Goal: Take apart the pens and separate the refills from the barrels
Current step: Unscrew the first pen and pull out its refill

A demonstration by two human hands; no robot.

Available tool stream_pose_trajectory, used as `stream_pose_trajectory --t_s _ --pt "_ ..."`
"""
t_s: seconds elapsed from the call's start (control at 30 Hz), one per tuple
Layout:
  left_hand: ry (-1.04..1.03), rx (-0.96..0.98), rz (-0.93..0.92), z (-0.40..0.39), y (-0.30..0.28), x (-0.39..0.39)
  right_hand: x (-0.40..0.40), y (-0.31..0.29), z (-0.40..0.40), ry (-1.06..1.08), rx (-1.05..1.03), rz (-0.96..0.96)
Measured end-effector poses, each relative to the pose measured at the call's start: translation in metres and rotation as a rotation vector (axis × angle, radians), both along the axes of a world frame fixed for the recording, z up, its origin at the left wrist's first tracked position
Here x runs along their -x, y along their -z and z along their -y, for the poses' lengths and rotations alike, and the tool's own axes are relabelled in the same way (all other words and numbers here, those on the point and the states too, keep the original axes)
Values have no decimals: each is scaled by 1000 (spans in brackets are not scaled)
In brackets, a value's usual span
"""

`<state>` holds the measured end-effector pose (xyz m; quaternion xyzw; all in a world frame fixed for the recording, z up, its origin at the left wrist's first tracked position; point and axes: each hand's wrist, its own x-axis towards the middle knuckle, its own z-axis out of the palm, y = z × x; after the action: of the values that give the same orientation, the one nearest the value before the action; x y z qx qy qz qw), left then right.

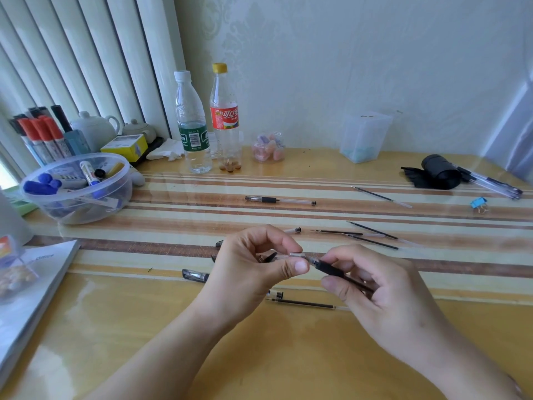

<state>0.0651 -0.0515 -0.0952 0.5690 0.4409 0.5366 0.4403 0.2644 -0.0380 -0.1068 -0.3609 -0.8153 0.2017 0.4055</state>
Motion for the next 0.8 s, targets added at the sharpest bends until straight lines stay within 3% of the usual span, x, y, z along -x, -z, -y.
stream_pose_trajectory --t_s 0.23,0.37,0.6,0.8 --pt "-55 -88 -173 0 3 1 -4 -3 0 72 -101 62" --pt "-25 -86 -168 -2 6 1 -5 -6 1 149 -83 77" --pt "-30 -73 -157 -4 7 4 -5 -3 1 110 37 75" --pt "-40 -81 -164 -5 9 6 -6 -6 2 112 11 152"
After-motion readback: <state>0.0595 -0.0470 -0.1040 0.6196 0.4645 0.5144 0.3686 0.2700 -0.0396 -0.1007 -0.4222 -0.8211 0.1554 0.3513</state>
